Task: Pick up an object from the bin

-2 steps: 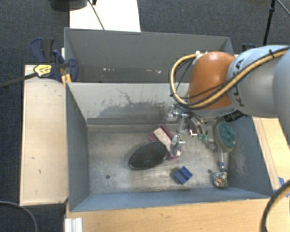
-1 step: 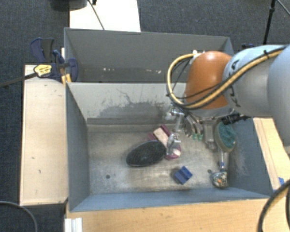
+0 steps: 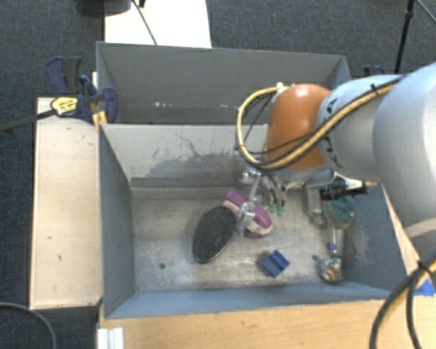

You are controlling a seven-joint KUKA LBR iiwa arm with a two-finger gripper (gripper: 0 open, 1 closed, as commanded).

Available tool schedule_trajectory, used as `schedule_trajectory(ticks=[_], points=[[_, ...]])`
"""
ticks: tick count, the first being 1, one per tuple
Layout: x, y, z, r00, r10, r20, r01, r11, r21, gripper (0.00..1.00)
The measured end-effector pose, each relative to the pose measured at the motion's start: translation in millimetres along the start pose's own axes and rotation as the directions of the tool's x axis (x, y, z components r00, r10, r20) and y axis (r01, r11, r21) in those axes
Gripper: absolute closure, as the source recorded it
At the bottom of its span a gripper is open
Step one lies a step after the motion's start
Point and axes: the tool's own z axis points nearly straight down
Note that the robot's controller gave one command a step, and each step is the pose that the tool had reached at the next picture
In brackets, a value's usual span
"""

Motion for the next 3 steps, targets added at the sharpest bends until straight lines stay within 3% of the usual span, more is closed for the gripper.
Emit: schedule_trajectory(ticks=[1,2,3], points=[[12.8,-16.9,2.3,0.968,0.250,0.010,-0.250,0.968,-0.004,0.00],[10.2,-18.5,0.7,0.968,0.249,0.021,-0.249,0.969,-0.005,1.00],[8.2,-17.3,-113.5,0.970,0.241,0.007,-0.241,0.970,0.001,1.00]])
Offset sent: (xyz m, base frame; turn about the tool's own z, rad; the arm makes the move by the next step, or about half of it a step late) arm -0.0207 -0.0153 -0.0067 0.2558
